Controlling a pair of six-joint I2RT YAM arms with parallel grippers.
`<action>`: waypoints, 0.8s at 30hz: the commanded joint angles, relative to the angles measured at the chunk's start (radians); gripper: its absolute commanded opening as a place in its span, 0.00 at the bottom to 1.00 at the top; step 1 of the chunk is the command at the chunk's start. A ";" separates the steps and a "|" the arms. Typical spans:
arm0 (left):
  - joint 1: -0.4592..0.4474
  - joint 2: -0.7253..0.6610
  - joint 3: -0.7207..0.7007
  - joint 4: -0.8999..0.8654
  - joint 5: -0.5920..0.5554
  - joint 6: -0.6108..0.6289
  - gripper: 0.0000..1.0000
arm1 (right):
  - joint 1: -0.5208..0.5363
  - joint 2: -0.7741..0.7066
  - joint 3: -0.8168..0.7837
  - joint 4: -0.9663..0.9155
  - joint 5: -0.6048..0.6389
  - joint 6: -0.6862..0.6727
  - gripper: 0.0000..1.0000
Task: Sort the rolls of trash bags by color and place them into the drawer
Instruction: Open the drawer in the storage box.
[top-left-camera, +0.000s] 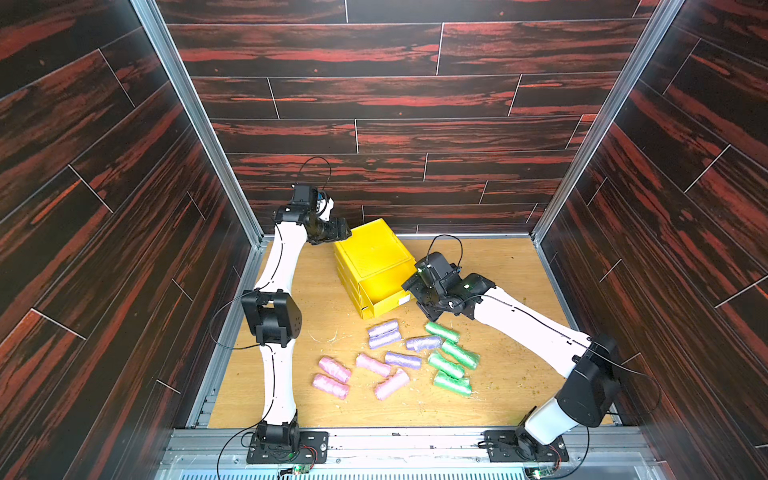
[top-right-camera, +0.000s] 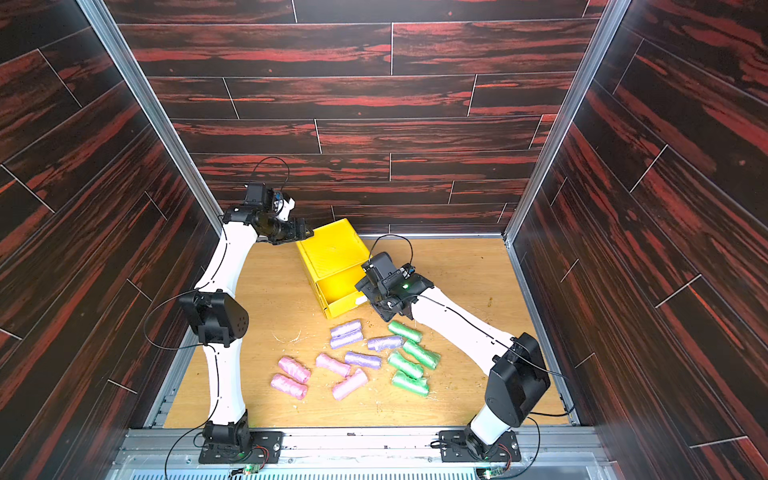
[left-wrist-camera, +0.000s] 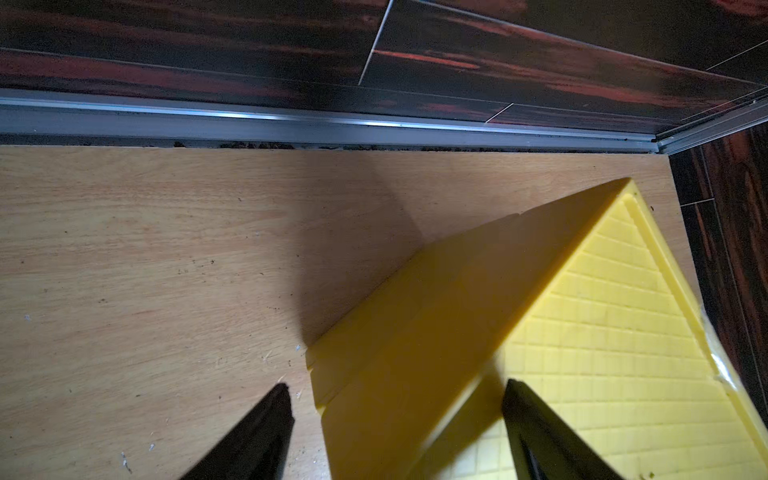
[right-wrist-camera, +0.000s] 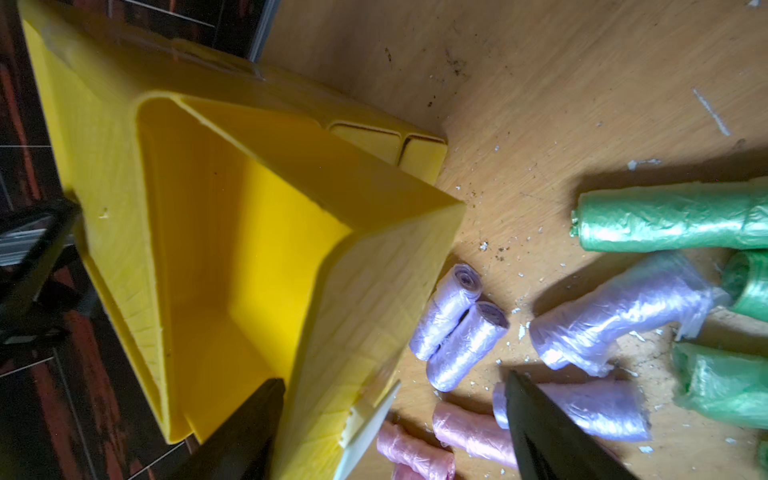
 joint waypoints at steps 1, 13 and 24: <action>-0.006 -0.027 -0.028 -0.100 -0.036 0.024 0.83 | -0.019 -0.001 -0.005 -0.046 -0.014 -0.038 0.86; -0.006 -0.018 -0.022 -0.099 -0.031 0.021 0.83 | -0.030 -0.090 -0.058 -0.079 0.007 -0.061 0.84; -0.006 -0.018 -0.019 -0.097 -0.009 0.013 0.83 | -0.030 -0.079 0.048 -0.101 0.055 -0.136 0.84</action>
